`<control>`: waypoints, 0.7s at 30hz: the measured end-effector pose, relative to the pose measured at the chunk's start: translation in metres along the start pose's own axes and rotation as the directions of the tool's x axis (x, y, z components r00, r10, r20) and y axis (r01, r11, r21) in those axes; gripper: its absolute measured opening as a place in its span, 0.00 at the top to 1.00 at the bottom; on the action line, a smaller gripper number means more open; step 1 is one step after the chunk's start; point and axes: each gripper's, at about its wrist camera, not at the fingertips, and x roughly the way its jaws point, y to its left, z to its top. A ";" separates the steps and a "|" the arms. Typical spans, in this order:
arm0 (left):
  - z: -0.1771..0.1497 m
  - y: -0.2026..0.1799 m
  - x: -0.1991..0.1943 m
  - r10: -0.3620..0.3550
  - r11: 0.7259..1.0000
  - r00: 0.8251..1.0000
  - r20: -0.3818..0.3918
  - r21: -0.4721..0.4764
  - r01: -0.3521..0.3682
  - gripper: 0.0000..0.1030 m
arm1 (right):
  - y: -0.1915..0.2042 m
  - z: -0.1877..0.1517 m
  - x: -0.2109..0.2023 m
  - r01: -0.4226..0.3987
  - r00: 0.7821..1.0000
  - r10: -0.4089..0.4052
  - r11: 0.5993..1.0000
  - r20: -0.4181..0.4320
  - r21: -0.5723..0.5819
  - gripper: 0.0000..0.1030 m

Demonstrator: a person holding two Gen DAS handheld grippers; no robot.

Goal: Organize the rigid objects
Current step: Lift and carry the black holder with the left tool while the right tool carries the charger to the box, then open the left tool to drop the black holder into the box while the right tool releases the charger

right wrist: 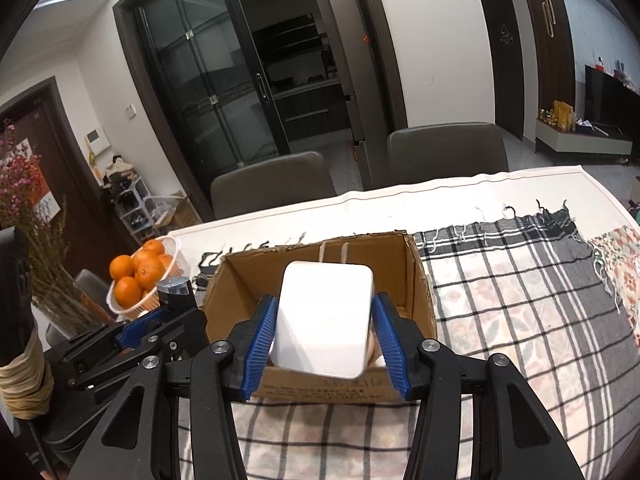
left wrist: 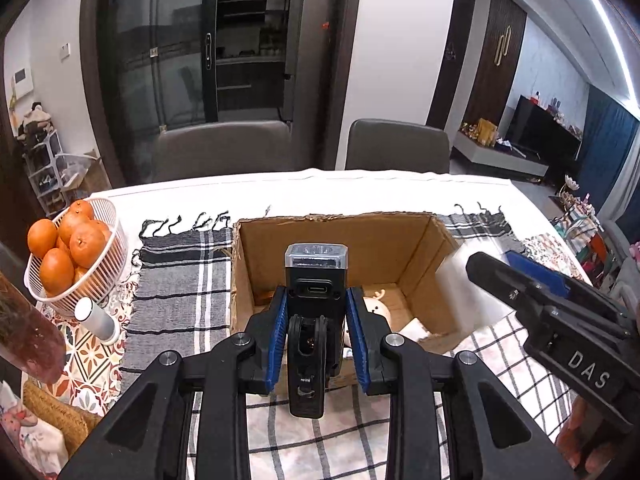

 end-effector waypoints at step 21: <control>0.000 0.003 0.002 0.043 0.999 0.999 -0.010 -0.016 -0.044 0.72 | 0.007 0.005 0.012 0.035 0.999 -0.037 0.999 -0.036 -0.041 0.62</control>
